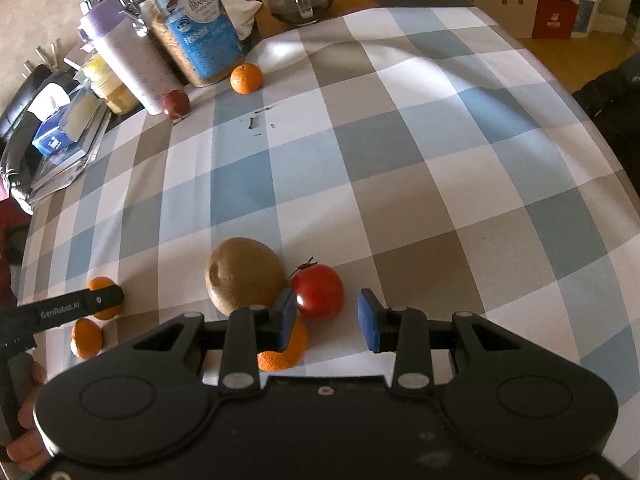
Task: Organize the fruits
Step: 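Move both tools back to the fruit group beyond the tray, then grasp an orange with the left tool while the right tool grasps a red tomato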
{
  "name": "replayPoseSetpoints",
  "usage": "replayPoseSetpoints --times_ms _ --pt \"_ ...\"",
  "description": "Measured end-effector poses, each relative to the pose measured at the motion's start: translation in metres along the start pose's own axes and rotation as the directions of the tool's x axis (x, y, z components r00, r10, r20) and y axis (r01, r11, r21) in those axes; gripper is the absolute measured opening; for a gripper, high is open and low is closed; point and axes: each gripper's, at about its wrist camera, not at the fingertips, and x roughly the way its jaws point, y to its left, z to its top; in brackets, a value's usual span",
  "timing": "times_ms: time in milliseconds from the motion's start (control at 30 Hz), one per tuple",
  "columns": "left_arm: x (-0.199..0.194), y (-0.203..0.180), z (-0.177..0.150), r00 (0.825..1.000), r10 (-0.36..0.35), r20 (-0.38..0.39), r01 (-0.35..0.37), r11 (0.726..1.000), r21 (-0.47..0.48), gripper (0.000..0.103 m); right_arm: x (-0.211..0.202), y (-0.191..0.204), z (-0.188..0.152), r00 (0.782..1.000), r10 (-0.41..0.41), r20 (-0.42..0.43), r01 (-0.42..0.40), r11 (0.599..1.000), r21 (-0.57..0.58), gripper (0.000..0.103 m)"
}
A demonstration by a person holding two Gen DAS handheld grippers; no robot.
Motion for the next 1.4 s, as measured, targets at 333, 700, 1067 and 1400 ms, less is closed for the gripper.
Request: replayPoseSetpoints --times_ms 333,700,1067,1400 --pt "0.005 -0.006 0.001 1.000 0.014 0.018 -0.015 1.000 0.024 0.062 0.016 0.005 0.003 1.000 0.009 -0.022 -0.009 1.000 0.005 0.037" --pt "0.006 -0.012 -0.003 0.998 0.035 0.055 -0.039 0.997 0.068 0.062 0.026 0.011 -0.001 1.000 0.019 -0.011 -0.019 1.000 0.001 0.037" --pt "0.003 -0.015 -0.009 0.993 0.049 0.106 -0.058 0.995 0.084 0.056 0.035 0.022 -0.003 0.999 -0.037 0.025 0.037 0.999 -0.011 0.034" --pt "0.002 -0.021 -0.015 0.988 0.060 0.140 -0.073 0.993 0.090 0.050 0.039 0.044 -0.015 0.983 -0.149 0.107 0.161 0.981 -0.105 0.033"
